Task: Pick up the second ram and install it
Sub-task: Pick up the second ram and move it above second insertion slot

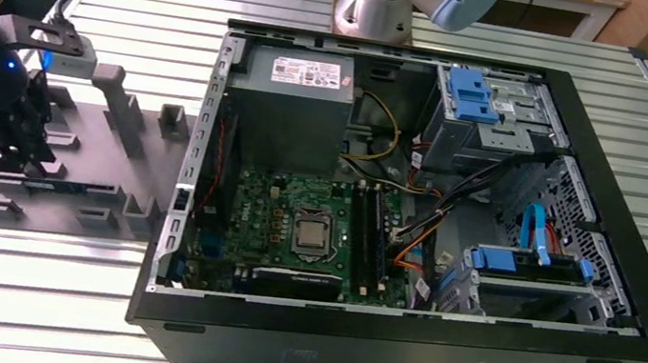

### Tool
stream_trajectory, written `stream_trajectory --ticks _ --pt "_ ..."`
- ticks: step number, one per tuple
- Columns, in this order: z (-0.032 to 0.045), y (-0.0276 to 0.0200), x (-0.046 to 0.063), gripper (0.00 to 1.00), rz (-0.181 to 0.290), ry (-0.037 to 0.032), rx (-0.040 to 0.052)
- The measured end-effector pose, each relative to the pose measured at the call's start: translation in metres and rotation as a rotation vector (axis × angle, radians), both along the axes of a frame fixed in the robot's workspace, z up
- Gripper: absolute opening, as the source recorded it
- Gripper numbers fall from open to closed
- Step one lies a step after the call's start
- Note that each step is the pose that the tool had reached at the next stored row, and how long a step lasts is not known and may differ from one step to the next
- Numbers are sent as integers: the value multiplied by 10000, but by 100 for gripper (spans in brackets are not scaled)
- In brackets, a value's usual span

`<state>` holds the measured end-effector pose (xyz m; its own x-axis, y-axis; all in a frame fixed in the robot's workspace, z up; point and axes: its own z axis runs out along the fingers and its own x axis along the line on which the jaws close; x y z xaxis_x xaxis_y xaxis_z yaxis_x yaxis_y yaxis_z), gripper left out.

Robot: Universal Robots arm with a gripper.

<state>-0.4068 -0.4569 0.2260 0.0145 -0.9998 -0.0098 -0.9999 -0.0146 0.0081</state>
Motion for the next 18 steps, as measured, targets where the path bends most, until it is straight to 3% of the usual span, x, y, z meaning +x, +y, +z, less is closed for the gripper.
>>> stream_trajectory --ticks 5,18 --pt "-20 0 0 30 0 -2 1" --pt "-166 -4 -7 30 27 8 0"
